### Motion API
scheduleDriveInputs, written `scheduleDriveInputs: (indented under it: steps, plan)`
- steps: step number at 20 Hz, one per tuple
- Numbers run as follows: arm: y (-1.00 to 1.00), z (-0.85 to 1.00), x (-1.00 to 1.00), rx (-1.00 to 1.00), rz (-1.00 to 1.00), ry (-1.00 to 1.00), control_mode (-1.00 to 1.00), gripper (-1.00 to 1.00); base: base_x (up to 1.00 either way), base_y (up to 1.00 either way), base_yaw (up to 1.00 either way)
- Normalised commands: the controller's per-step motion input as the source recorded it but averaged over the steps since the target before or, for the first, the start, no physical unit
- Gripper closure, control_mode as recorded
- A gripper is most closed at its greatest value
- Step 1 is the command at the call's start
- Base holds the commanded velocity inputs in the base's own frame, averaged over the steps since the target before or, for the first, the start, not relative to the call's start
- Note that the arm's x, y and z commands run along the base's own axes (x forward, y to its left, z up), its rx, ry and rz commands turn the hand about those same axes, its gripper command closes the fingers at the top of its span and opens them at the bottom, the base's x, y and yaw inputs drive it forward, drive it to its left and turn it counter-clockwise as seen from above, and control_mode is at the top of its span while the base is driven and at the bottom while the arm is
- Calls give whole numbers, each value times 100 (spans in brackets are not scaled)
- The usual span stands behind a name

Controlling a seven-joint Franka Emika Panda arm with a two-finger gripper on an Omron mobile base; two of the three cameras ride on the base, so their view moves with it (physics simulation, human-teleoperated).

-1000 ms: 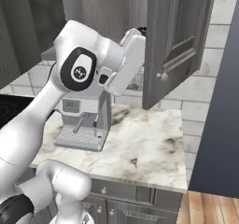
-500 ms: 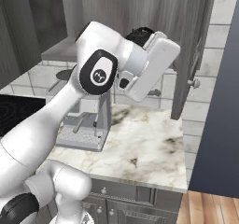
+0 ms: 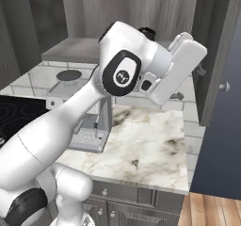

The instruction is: Open the cabinet, pick the kettle from the cabinet, and place it in the sink.

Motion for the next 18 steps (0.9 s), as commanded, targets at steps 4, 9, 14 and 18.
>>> scheduleDriveInputs:
  steps: [4, 9, 14, 18]
  plan:
    - [-18, 2, 0, -3, -7, 0, -100, -100, 0, 0, 0]
    - [36, 0, 0, -9, -2, 0, -100, -100, 0, 0, 0]
    - [56, 0, 0, -4, 2, 0, -100, -100, 0, 0, 0]
    - [52, 4, 0, 0, 18, 0, -100, -100, 0, 0, 0]
